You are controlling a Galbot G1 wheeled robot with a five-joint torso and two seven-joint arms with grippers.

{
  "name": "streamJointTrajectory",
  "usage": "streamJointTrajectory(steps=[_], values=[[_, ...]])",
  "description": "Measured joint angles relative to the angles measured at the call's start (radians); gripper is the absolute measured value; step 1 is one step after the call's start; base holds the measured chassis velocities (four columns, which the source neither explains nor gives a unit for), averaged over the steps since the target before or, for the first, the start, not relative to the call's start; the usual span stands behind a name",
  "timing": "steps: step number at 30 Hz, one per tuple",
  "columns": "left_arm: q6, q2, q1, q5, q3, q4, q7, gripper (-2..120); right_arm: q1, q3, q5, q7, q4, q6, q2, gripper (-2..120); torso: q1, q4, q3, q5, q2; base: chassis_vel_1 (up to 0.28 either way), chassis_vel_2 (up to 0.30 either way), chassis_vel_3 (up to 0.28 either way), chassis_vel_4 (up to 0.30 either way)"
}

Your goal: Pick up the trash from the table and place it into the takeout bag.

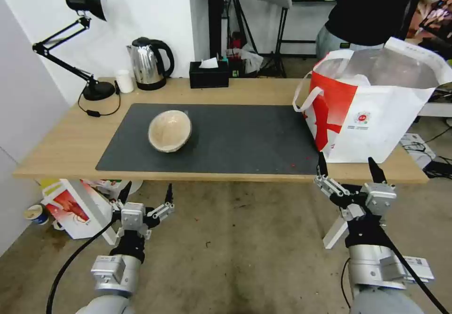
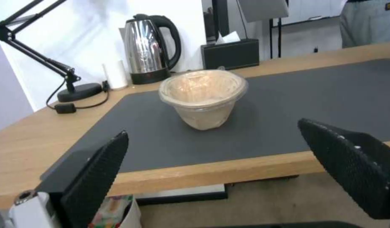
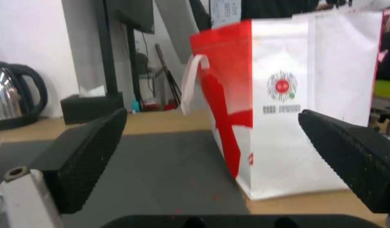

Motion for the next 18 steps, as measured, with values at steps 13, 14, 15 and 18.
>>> streamJointTrajectory(steps=[13, 14, 15, 18], values=[[0.000, 0.000, 0.000, 0.000, 0.000, 0.000, 0.000, 100, -0.028, -0.025, 0.022, 0.027, 0.011, -0.050, -0.015, 100, 0.000, 0.0000, 0.000, -0.0003, 0.000, 0.000, 0.000, 0.000, 0.000], [0.000, 0.000, 0.000, 0.000, 0.000, 0.000, 0.000, 100, -0.028, -0.031, 0.031, 0.028, 0.014, -0.061, -0.018, 100, 0.000, 0.0000, 0.000, -0.0002, 0.000, 0.000, 0.000, 0.000, 0.000], [0.000, 0.000, 0.000, 0.000, 0.000, 0.000, 0.000, 100, -0.027, -0.033, 0.035, 0.028, 0.015, -0.065, -0.019, 100, 0.000, 0.0000, 0.000, -0.0003, 0.000, 0.000, 0.000, 0.000, 0.000], [0.000, 0.000, 0.000, 0.000, 0.000, 0.000, 0.000, 100, -0.024, -0.039, 0.044, 0.028, 0.015, -0.070, -0.022, 100, 0.000, 0.0000, 0.000, -0.0002, 0.000, 0.000, 0.000, 0.000, 0.000]])
